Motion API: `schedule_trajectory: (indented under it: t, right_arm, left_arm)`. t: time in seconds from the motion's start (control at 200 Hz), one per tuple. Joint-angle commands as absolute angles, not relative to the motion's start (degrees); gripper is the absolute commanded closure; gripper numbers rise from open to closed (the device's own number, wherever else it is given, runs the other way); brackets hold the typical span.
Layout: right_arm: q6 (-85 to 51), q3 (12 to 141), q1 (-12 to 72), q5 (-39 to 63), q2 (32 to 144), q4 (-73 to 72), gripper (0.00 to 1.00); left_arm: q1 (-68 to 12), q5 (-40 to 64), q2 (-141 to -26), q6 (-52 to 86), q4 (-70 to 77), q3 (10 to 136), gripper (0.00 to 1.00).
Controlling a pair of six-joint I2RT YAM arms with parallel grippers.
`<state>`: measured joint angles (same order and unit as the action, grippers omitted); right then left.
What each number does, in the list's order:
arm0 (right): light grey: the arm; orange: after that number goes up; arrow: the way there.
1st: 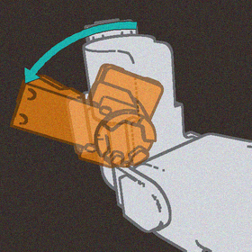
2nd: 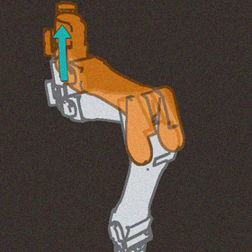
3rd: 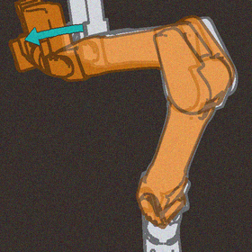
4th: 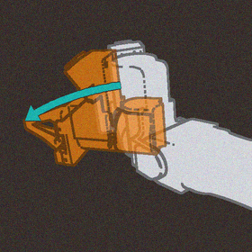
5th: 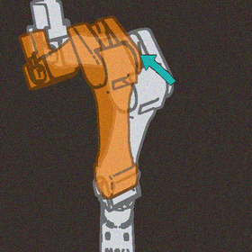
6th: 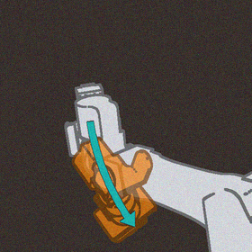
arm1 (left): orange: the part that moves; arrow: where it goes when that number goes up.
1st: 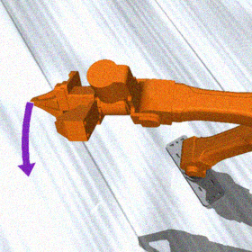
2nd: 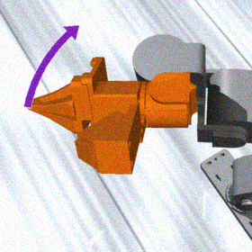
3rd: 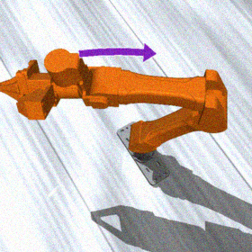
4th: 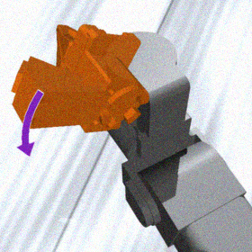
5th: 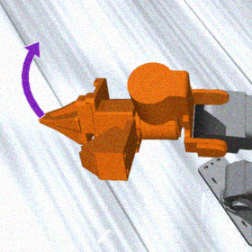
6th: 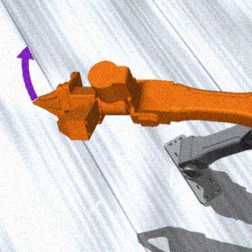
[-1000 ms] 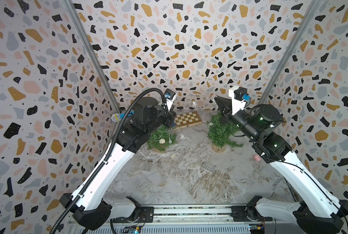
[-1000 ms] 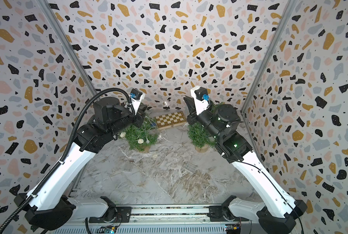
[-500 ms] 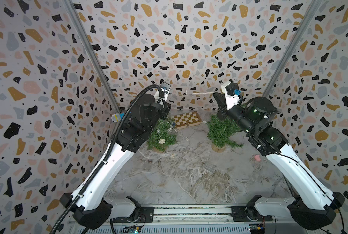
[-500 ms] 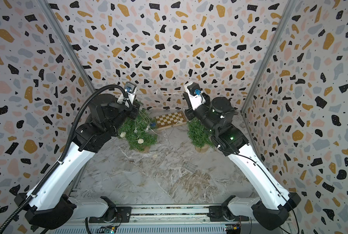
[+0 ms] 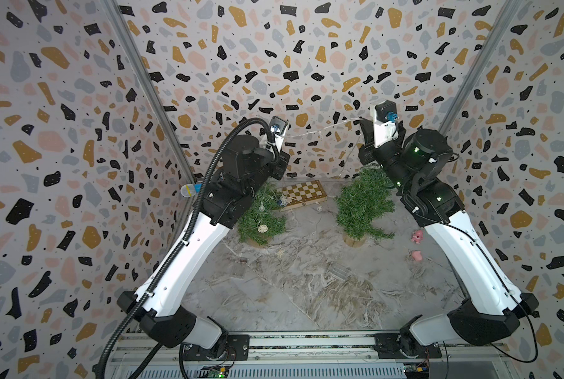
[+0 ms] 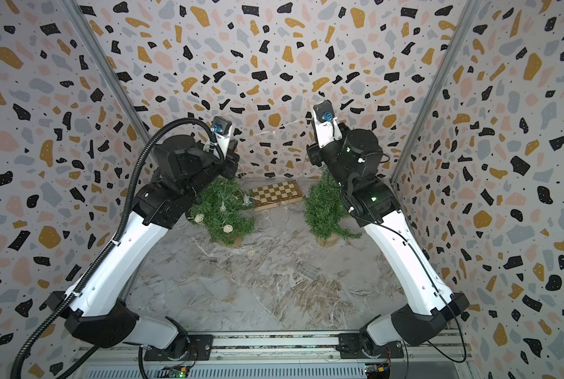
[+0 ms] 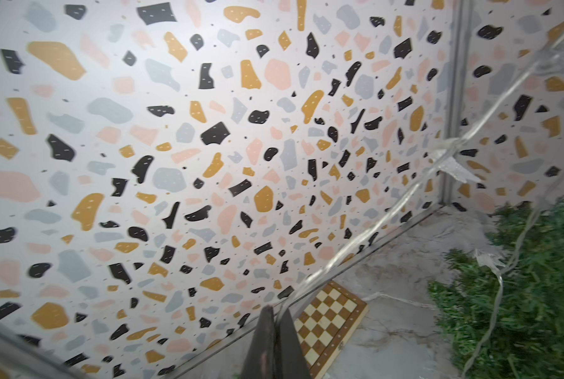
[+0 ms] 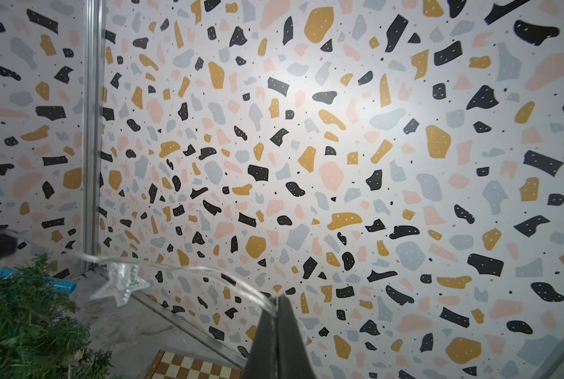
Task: Wrap string light around the christmas tree
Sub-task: Wrap the light string around the Christmas tree.
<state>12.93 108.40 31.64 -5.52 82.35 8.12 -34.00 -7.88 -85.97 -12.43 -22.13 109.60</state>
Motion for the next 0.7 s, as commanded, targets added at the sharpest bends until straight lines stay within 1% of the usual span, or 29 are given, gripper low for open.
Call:
schedule_trajectory:
  t: [0.0,0.075,0.115,0.165,0.26,0.35,0.501,0.591,0.616,0.696]
  right_arm:
    - [8.50,104.04,31.27,1.76,80.34,6.23,1.00]
    - [6.88,94.68,31.24,5.18,76.93,2.59,1.00]
    - [5.97,89.78,31.20,8.66,75.22,0.83,1.00]
    - [5.45,85.01,31.18,13.64,73.83,-0.73,0.97]
    - [5.43,81.81,31.15,19.49,73.45,-0.39,0.95]
    - [5.59,80.99,31.05,22.02,73.98,0.26,0.91]
    - [1.66,77.57,30.50,29.83,74.43,-3.45,0.77]
    - [-0.58,76.66,30.54,33.15,75.42,-6.10,0.70]
    - [-0.97,76.64,30.57,33.58,75.72,-6.43,0.66]
    - [-2.18,76.82,30.57,34.01,76.60,-7.90,0.51]
  left_arm:
    - [-33.93,1.87,-88.49,-7.30,-18.49,115.07,1.00]
    - [-33.93,5.29,-90.33,-5.84,-17.74,118.25,1.00]
    - [-33.93,8.01,-91.04,-4.54,-16.94,118.84,1.00]
    - [-34.01,11.28,-92.03,-2.94,-16.57,119.58,1.00]
    - [-34.33,16.53,-92.68,-0.19,-15.87,118.69,1.00]
    - [-35.30,17.15,-93.07,-0.79,-17.53,118.74,1.00]
    - [-35.68,18.29,-92.77,-1.71,-19.30,117.05,1.00]
    - [-35.99,19.77,-92.82,-1.89,-20.51,116.47,1.00]
    - [-36.10,20.22,-92.77,-1.93,-20.63,116.22,1.00]
    - [-36.46,21.37,-92.56,-2.19,-21.08,115.88,1.00]
